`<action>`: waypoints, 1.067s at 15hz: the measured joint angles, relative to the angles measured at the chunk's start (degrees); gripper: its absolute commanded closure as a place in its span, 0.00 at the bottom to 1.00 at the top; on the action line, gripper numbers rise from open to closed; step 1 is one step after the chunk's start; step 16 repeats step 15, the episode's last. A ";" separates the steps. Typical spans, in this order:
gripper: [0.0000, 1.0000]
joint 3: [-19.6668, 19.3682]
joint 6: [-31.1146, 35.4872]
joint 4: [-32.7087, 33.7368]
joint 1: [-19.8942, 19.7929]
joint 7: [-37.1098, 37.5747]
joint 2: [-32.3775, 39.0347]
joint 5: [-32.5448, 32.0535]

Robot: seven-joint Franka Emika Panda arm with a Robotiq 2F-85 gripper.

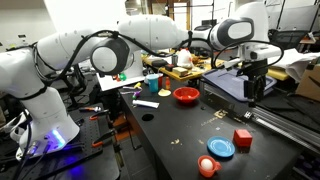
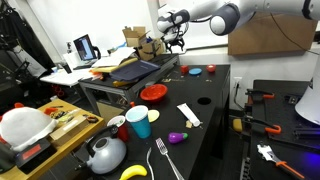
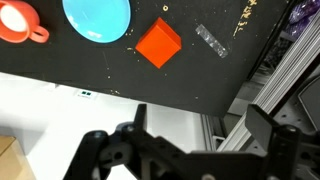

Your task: Place the red cube on the blue plate

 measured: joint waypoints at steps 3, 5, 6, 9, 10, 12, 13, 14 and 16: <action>0.00 0.42 0.00 0.00 -0.07 -10.09 -0.59 0.00; 0.00 0.48 0.01 0.00 -0.18 -16.60 -0.73 0.01; 0.00 0.49 0.01 0.00 -0.24 -19.47 -0.78 0.02; 0.00 0.63 0.01 0.00 -0.53 -26.74 -0.84 0.26; 0.00 0.79 -0.05 0.00 -0.67 -28.81 -0.85 0.47; 0.00 1.06 -0.90 0.00 -0.95 -31.97 -0.91 0.71; 0.00 1.08 -1.68 -0.01 -1.05 -32.91 -0.98 0.71; 0.00 1.08 -2.37 -0.01 -1.12 -33.32 -1.06 0.71; 0.00 1.08 -2.71 -0.02 -1.15 -33.74 -1.15 0.71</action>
